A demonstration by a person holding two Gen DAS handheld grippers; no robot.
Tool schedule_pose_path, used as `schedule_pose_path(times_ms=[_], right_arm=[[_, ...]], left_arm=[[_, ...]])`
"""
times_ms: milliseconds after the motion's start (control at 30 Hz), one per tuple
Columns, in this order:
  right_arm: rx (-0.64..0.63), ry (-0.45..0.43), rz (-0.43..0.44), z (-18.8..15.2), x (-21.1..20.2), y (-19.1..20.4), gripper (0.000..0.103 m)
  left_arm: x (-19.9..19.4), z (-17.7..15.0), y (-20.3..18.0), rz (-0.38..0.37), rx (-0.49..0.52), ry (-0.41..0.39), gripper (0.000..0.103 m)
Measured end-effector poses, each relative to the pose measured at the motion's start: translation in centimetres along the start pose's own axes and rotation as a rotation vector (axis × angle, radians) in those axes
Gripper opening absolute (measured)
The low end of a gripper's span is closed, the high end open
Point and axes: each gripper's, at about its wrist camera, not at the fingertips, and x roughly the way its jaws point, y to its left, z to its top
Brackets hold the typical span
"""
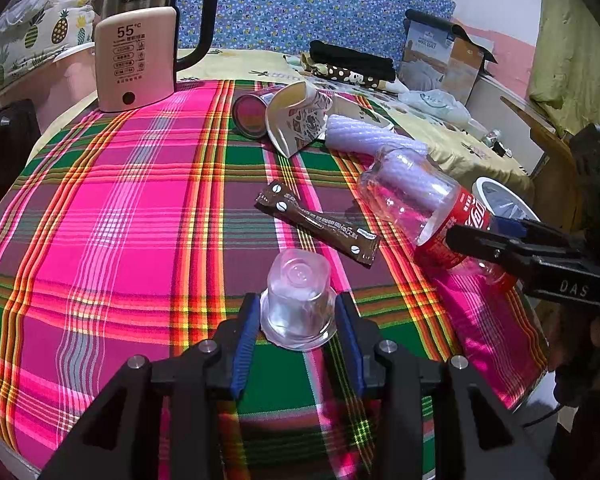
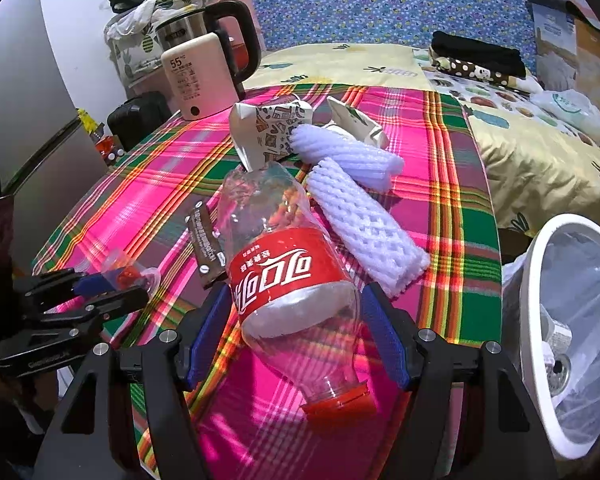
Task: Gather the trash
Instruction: 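Carry the cup and bottle over the white bin and open both tools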
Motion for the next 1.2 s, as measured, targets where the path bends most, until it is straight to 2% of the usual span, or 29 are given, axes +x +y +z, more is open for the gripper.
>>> schedule_pose_path(times_ms=[133,300,433,900,1200], right_arm=[[-0.022,-0.017,0.024,0.5,-0.1,-0.3,0.069],[-0.061,0.018,0.032,0.8,0.9,0.1,0.069],[-0.001,0.053,0.047,0.8,1.3,-0.2,0.068],[0.070,-0.039,0.035,-0.7,-2.1,-0.3,0.067],[0.132,-0.071,0.000,-1.4,-3.5,-2.1,0.067]], left_arm=[[0.0,0.0,0.0,0.000,-0.002,0.000,0.040],[0.0,0.0,0.0,0.000,-0.002,-0.001,0.040],[0.1,0.1,0.1,0.000,-0.002,-0.001,0.040],[-0.5,0.6,-1.0,-0.013,0.017,-0.027,0.037],[-0.3,1.9,-3.9,-0.046,0.075,-0.034,0.037]])
